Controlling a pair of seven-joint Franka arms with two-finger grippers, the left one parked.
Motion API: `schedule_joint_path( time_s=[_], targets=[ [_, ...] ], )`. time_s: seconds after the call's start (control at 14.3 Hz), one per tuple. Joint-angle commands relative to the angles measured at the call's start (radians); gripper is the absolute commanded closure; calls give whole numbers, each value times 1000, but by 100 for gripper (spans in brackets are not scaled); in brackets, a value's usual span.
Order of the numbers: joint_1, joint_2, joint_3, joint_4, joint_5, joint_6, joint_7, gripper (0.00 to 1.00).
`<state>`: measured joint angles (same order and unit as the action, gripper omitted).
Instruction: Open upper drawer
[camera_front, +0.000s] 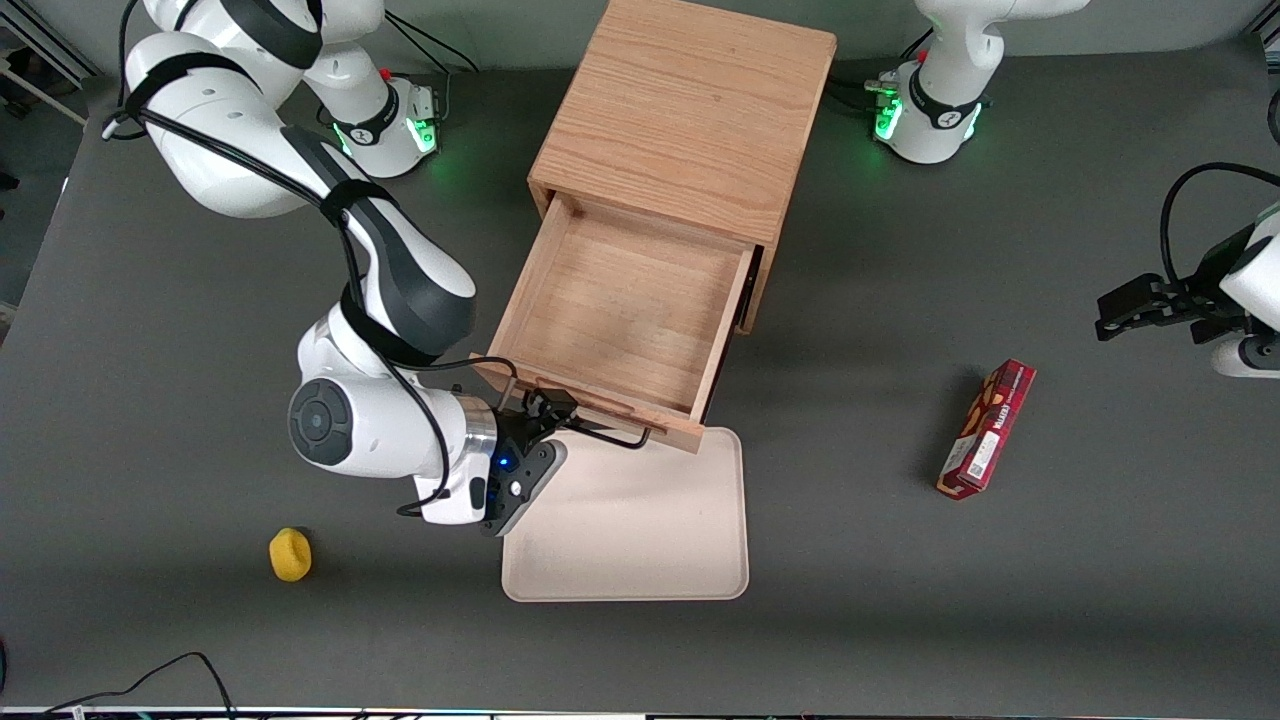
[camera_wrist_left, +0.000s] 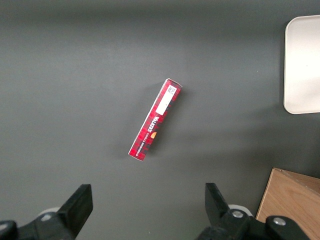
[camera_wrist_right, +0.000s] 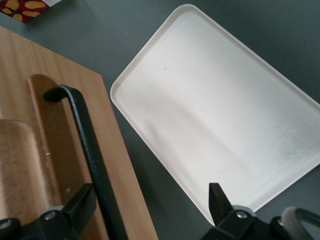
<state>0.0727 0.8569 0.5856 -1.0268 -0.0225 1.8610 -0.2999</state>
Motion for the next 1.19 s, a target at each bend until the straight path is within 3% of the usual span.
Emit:
schedule_joint_path(
  time_s=[0.0, 0.35, 0.56, 0.77, 0.98, 1.12],
  targets=[
    [9, -83, -3, 53, -22, -72, -5, 0],
    [15, -384, -67, -16, -66, -263, 183, 0],
    [13, -573, -177, -77, -50, -394, 254, 0],
    [15, -717, -297, -105, -39, -679, 304, 0],
    [12, -895, -386, -370, -21, -654, 457, 0],
    [12, -1010, -462, -572, 30, -571, 501, 0]
  ],
)
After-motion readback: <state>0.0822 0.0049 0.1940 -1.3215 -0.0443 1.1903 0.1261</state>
